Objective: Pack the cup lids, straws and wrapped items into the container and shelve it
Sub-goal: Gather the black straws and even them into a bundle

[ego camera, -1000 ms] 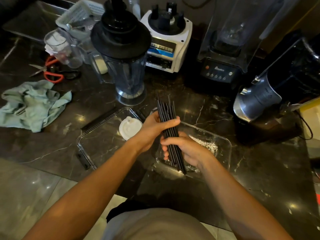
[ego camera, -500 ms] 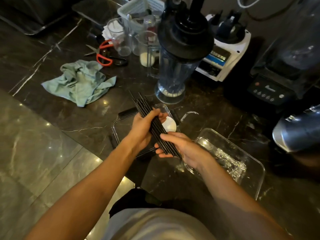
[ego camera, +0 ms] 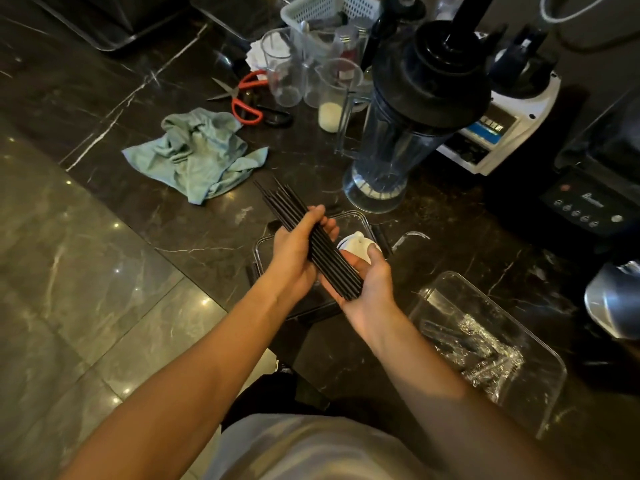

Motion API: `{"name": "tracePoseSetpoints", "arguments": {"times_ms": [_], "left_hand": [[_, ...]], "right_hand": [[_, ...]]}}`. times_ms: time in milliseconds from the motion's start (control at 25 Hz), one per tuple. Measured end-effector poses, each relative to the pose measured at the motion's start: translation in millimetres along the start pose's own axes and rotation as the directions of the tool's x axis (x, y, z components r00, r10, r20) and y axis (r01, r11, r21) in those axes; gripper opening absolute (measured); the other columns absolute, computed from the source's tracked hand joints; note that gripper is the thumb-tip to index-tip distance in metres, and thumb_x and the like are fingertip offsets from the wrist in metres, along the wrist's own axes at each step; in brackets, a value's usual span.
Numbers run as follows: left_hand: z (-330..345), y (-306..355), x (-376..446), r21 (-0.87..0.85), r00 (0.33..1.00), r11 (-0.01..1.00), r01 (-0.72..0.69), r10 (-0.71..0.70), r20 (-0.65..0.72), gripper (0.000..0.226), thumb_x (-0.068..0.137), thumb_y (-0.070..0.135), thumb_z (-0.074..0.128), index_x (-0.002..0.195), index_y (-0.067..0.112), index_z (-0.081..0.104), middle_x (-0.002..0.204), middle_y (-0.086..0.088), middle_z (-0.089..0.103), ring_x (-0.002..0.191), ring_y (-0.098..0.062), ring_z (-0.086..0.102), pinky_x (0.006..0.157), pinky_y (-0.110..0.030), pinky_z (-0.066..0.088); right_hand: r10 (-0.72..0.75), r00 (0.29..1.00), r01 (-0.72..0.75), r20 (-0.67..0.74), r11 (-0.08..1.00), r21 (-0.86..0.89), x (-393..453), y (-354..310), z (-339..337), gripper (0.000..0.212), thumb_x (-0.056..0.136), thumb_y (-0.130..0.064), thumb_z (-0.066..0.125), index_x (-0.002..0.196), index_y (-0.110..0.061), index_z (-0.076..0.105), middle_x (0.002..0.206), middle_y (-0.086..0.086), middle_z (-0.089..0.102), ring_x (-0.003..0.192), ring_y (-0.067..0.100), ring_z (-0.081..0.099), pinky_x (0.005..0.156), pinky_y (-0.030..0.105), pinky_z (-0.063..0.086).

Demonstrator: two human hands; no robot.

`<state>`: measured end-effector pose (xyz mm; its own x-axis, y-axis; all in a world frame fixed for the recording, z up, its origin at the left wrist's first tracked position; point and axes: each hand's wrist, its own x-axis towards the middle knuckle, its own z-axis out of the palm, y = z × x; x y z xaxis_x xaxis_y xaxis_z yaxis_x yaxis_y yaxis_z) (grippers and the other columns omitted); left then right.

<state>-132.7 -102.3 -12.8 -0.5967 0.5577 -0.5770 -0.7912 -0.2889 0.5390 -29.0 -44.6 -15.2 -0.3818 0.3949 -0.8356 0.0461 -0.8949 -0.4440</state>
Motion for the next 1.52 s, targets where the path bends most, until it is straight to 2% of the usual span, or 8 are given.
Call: {"name": "tracePoseSetpoints", "arguments": {"times_ms": [520, 680, 760, 840, 1000, 1240, 1360, 1520], "left_hand": [[-34, 17, 14, -0.020, 0.998, 0.999, 0.050, -0.050, 0.027, 0.014, 0.093, 0.016, 0.074, 0.098, 0.011, 0.063, 0.082, -0.005, 0.064, 0.079, -0.018, 0.067, 0.086, -0.037, 0.059], [-54, 24, 17, 0.181, 0.992, 0.979, 0.089, -0.103, 0.071, 0.010, 0.095, 0.013, 0.070, 0.101, 0.009, 0.064, 0.079, -0.006, 0.062, 0.072, -0.017, 0.064, 0.075, -0.034, 0.058], [-60, 18, 11, 0.347, 0.979, 0.925, 0.152, -0.189, 0.076, 0.019, 0.094, 0.009, 0.069, 0.112, 0.005, 0.063, 0.080, -0.006, 0.063, 0.070, -0.017, 0.065, 0.072, -0.032, 0.059], [-63, 7, 5, 0.441, 0.960, 0.872, 0.212, -0.269, 0.071, 0.024, 0.092, 0.008, 0.071, 0.114, 0.005, 0.062, 0.080, -0.005, 0.065, 0.070, -0.016, 0.066, 0.072, -0.030, 0.060], [-66, -5, 3, 0.444, 0.942, 0.853, 0.275, -0.331, 0.052, 0.021, 0.091, 0.008, 0.074, 0.110, 0.008, 0.063, 0.080, -0.003, 0.065, 0.073, -0.015, 0.068, 0.074, -0.030, 0.060], [-74, -13, 6, 0.446, 0.924, 0.830, 0.336, -0.381, 0.013, 0.022, 0.092, 0.007, 0.071, 0.113, 0.007, 0.062, 0.082, -0.005, 0.064, 0.076, -0.016, 0.067, 0.080, -0.032, 0.060], [-75, -17, 8, 0.421, 0.937, 0.847, 0.324, -0.349, -0.018, 0.018, 0.093, 0.006, 0.070, 0.110, 0.007, 0.063, 0.081, -0.005, 0.064, 0.075, -0.017, 0.066, 0.078, -0.032, 0.059], [-78, -12, 19, 0.325, 0.971, 0.916, 0.237, -0.211, -0.112, 0.013, 0.095, 0.000, 0.063, 0.106, 0.005, 0.063, 0.078, -0.006, 0.061, 0.069, -0.016, 0.059, 0.074, -0.032, 0.053]], "right_hand": [[-0.238, 0.971, 0.221, 0.004, 0.895, -0.386, -5, 20, 51, 0.054, 0.107, -0.058, 0.035, 0.107, -0.016, 0.070, 0.111, 0.007, 0.074, 0.108, 0.021, 0.068, 0.105, 0.046, 0.049], [-0.565, 0.780, 0.586, 0.269, 0.509, -0.631, 0, 1, 58, 0.036, 0.110, -0.046, 0.034, 0.111, -0.030, 0.065, 0.112, -0.011, 0.069, 0.102, -0.003, 0.062, 0.095, 0.030, 0.050], [-0.495, 0.721, 0.652, 0.484, 0.248, -0.717, 11, -19, 72, 0.043, 0.111, -0.046, 0.028, 0.138, -0.031, 0.059, 0.140, -0.010, 0.060, 0.123, -0.004, 0.051, 0.105, 0.025, 0.039], [-0.337, 0.719, 0.670, 0.609, 0.101, -0.735, 24, -37, 87, 0.054, 0.112, -0.049, 0.022, 0.154, -0.025, 0.046, 0.161, -0.007, 0.043, 0.145, 0.002, 0.036, 0.115, 0.023, 0.025], [-0.091, 0.816, 0.574, 0.571, 0.005, -0.819, 50, -47, 97, 0.067, 0.108, -0.058, 0.018, 0.148, -0.021, 0.057, 0.154, -0.001, 0.055, 0.147, 0.015, 0.043, 0.121, 0.036, 0.028], [0.063, 0.864, 0.504, 0.500, -0.149, -0.851, 51, -44, 86, 0.062, 0.109, -0.055, 0.026, 0.130, -0.018, 0.071, 0.143, 0.004, 0.062, 0.135, 0.020, 0.052, 0.097, 0.032, 0.034], [-0.044, 0.841, 0.530, 0.539, -0.132, -0.838, 54, -38, 82, 0.054, 0.110, -0.049, 0.032, 0.122, -0.014, 0.071, 0.128, 0.006, 0.067, 0.123, 0.023, 0.060, 0.093, 0.035, 0.043], [-0.412, 0.721, 0.522, 0.556, -0.205, -0.828, 44, -29, 60, 0.023, 0.107, -0.024, 0.048, 0.117, -0.016, 0.067, 0.106, 0.001, 0.067, 0.097, 0.019, 0.064, 0.077, 0.029, 0.045]]}}
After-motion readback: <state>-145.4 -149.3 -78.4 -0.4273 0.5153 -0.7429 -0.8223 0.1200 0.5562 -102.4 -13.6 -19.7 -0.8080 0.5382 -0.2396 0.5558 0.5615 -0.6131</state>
